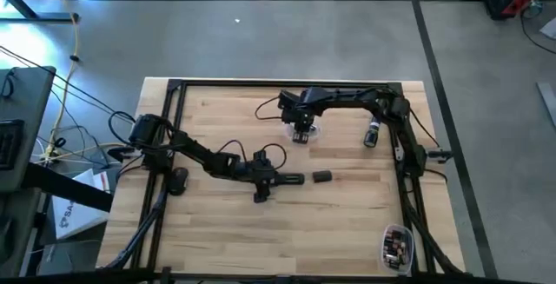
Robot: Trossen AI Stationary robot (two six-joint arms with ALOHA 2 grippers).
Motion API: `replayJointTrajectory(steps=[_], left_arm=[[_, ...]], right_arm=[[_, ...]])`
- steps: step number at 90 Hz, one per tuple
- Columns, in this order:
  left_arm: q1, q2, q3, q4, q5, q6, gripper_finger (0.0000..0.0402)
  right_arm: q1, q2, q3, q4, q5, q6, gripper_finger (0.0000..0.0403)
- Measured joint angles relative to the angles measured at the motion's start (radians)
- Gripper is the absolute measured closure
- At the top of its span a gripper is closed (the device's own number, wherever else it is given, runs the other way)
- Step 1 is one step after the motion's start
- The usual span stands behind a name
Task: Insert battery
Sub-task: Insert the silver battery into the remote
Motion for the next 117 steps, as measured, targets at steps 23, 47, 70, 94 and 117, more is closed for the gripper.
replayJointTrajectory(steps=[23,47,70,94,117], left_arm=[[-0.002,0.0,0.0,0.001,-0.009,0.0,0.022],[-0.003,0.0,0.0,0.001,-0.014,0.0,0.022],[-0.004,0.0,0.0,-0.003,-0.017,0.024,0.022],[-0.02,-0.01,0.0,-0.022,-0.034,0.051,0.022],[-0.019,-0.01,-0.002,-0.009,-0.026,0.053,0.022]], right_arm=[[0.045,-0.161,0.002,-0.025,0.022,0.004,0.0402],[0.158,-0.302,0.003,-0.05,0.002,0.037,0.0402],[0.311,-0.284,-0.049,0.005,-0.048,0.116,0.0402],[0.411,-0.29,-0.326,0.363,-0.113,0.293,0.0402],[0.463,-0.291,-0.363,0.483,-0.068,0.311,0.0402]])
